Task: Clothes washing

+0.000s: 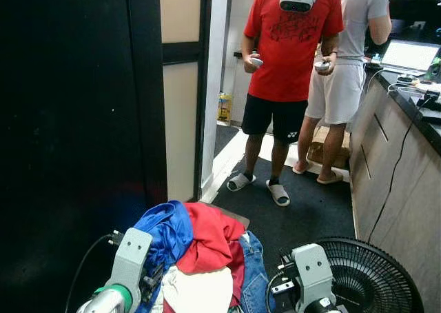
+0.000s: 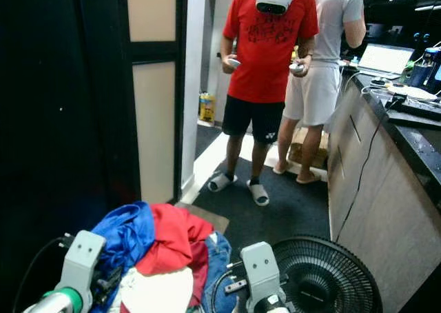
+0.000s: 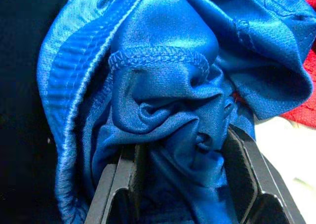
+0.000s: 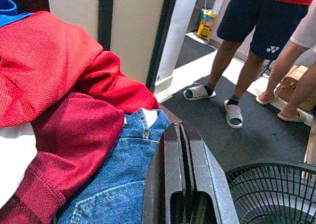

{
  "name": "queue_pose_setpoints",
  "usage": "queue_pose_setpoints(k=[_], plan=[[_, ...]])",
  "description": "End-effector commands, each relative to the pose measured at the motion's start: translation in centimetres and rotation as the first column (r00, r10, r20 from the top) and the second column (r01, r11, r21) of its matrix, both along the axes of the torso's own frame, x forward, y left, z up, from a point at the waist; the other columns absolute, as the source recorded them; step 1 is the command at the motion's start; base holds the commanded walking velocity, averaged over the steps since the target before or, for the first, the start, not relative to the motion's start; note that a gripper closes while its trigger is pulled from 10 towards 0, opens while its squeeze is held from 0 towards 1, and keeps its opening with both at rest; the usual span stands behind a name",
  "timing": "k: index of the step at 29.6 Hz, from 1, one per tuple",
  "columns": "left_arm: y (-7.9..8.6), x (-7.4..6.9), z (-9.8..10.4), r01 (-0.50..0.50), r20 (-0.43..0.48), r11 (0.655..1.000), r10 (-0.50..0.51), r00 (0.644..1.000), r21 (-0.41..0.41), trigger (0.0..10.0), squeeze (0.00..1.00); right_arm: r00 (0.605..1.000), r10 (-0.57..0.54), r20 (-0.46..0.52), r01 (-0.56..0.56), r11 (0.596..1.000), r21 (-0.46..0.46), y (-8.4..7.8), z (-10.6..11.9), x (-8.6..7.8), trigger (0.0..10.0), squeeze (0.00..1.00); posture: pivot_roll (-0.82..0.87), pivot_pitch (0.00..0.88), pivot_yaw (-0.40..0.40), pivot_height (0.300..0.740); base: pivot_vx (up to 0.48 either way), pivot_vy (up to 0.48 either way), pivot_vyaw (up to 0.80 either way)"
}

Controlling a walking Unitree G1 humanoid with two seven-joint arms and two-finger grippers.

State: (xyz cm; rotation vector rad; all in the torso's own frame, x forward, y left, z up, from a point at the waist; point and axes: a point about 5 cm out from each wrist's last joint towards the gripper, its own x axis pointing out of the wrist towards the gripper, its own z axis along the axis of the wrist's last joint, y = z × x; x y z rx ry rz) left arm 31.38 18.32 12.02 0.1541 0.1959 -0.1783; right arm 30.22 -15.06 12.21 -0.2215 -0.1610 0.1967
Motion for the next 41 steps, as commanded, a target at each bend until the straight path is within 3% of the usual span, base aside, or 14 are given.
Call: queue_pose_setpoints(k=[1, 10, 11, 13, 14, 16, 17, 19, 22, 25, 28, 33, 34, 41], plan=[[0.5, -0.4, -0.7, -0.037, -0.037, 0.999, 0.036, 0.999, -0.023, 0.0, 0.00, 1.000, -0.006, -0.029, 0.005, 1.000, -0.006, -0.3, -0.6, -0.1, 10.0, 0.00, 0.04, 0.100, -0.010, 0.740, 0.000, 0.000, 0.00], [-0.2, 0.3, 1.7, -0.014, 0.092, 0.991, 0.026, 0.995, -0.130, 0.3, 0.00, 1.000, -0.015, -0.016, 0.015, 1.000, -0.003, -0.3, -0.3, 0.1, 10.0, 0.00, 0.03, 0.095, 0.000, 0.740, 0.000, 0.000, 0.00], [0.2, 0.6, 3.8, -0.029, 0.188, 0.973, 0.073, 0.980, -0.228, 10.0, 0.00, 1.000, -0.028, 0.009, 0.027, 1.000, 0.002, -0.4, 0.2, 0.2, 10.0, 0.00, 0.03, 0.092, 0.002, 0.740, 0.000, 0.000, 0.00], [0.6, 0.7, 5.3, -0.040, 0.259, 0.956, 0.118, 0.959, -0.290, 10.0, 0.00, 0.999, -0.039, 0.031, 0.039, 0.999, 0.006, -0.5, 0.8, 0.2, 10.0, 0.00, 0.03, 0.092, 0.002, 0.740, 0.000, 0.000, 0.00], [0.7, 0.6, 6.9, -0.001, 0.334, 0.975, 0.078, 0.939, -0.223, 10.0, 0.00, 0.997, -0.050, 0.053, 0.049, 0.999, 0.009, -0.8, 1.4, 0.3, 10.0, 0.00, 0.02, 0.090, 0.001, 0.740, 0.000, 0.000, 0.00], [0.6, 0.6, 7.4, 0.015, 0.359, 0.982, 0.055, 0.932, -0.189, 10.0, 0.00, 0.996, -0.059, 0.067, 0.058, 0.998, 0.009, -1.0, 1.7, 0.4, 10.0, 0.00, 0.03, 0.088, 0.000, 0.740, 0.000, 0.000, 0.00], [0.0, 0.4, 7.8, 0.069, 0.379, 0.995, -0.038, 0.925, -0.067, 10.0, 0.00, 0.995, -0.062, 0.078, 0.061, 0.998, 0.014, -1.1, 2.1, 0.5, 10.0, 0.00, 0.03, 0.084, 0.001, 0.740, 0.000, 0.000, 0.00], [-1.3, 0.1, 8.0, 0.162, 0.374, 0.981, -0.190, 0.908, 0.103, 10.0, 0.00, 0.993, -0.066, 0.097, 0.065, 0.998, 0.019, -1.4, 2.8, 0.6, 10.0, 0.00, 0.03, 0.083, 0.003, 0.740, 0.000, 0.000, 0.00], [-3.2, -0.4, 6.3, 0.259, 0.293, 0.962, -0.273, 0.916, 0.085, 10.0, 0.00, 0.994, -0.060, 0.088, 0.062, 0.998, -0.014, -2.0, 2.8, 1.3, 10.0, 0.00, 0.02, 0.081, 0.011, 0.740, 0.000, 0.000, 0.00], [-3.5, -0.4, 5.9, 0.262, 0.279, 0.963, -0.267, 0.923, 0.057, 10.0, 0.00, 0.995, -0.058, 0.080, 0.061, 0.998, -0.025, -2.1, 2.6, 1.4, 10.0, 0.00, 0.02, 0.081, 0.012, 0.740, 0.000, 0.000, 0.00], [-4.1, -0.7, 3.5, 0.242, 0.206, 0.969, -0.226, 0.952, -0.054, 10.0, 0.00, 0.998, 0.047, 0.045, -0.046, 0.999, -0.015, 0.0, 2.7, 3.0, 10.0, 0.00, 0.02, 0.087, 0.015, 0.740, 0.000, 0.000, 0.00], [-4.0, -1.0, 2.8, 0.242, 0.180, 0.967, -0.226, 0.957, -0.077, 10.0, 0.00, 0.995, 0.102, -0.001, -0.102, 0.995, 0.019, 1.8, 2.6, 4.2, 10.0, 0.00, 0.04, 0.089, -0.001, 0.740, 0.000, 0.000, 0.00], [-3.9, -1.1, 2.7, 0.238, 0.178, 0.968, -0.222, 0.959, -0.078, 10.0, 0.00, 0.991, 0.128, -0.026, -0.127, 0.991, 0.032, 2.5, 2.4, 4.6, 10.0, 1.00, 0.06, 0.093, -0.013, 0.740, 0.000, 0.000, 0.00], [-3.4, -1.4, 2.4, 0.197, 0.170, 0.977, -0.181, 0.969, -0.079, 10.0, 0.00, 0.953, 0.276, -0.127, -0.268, 0.960, 0.076, 4.7, 1.4, 5.4, 10.0, 1.00, 0.09, 0.107, -0.042, 0.740, 0.000, 0.000, 0.00]])
